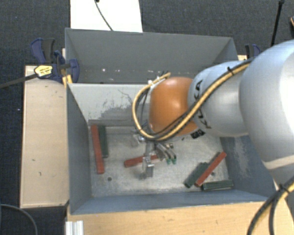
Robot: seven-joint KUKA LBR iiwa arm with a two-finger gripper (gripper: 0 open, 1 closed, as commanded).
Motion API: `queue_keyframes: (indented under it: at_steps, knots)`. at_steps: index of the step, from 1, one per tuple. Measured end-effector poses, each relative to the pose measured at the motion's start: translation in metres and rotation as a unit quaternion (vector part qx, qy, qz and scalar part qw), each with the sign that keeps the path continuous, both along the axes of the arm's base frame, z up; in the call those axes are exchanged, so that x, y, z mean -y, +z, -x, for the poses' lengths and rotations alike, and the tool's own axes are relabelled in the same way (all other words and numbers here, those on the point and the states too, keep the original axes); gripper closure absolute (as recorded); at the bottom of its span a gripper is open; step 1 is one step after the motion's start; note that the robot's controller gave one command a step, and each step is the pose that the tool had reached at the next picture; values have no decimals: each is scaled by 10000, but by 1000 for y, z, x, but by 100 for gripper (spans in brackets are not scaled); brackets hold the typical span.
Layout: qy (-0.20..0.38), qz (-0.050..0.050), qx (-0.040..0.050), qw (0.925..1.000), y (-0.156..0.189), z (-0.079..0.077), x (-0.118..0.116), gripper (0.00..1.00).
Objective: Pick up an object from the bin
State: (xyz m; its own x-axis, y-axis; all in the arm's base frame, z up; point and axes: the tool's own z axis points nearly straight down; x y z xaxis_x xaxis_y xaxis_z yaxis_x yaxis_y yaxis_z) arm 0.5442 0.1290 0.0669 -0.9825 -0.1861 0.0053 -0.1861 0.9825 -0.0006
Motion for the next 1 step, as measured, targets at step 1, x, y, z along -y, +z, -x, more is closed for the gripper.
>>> queue_keyframes:
  at_steps: [1]
  knots:
    - [-29, -12, 22, 10000, 4, -1, -1, 100]
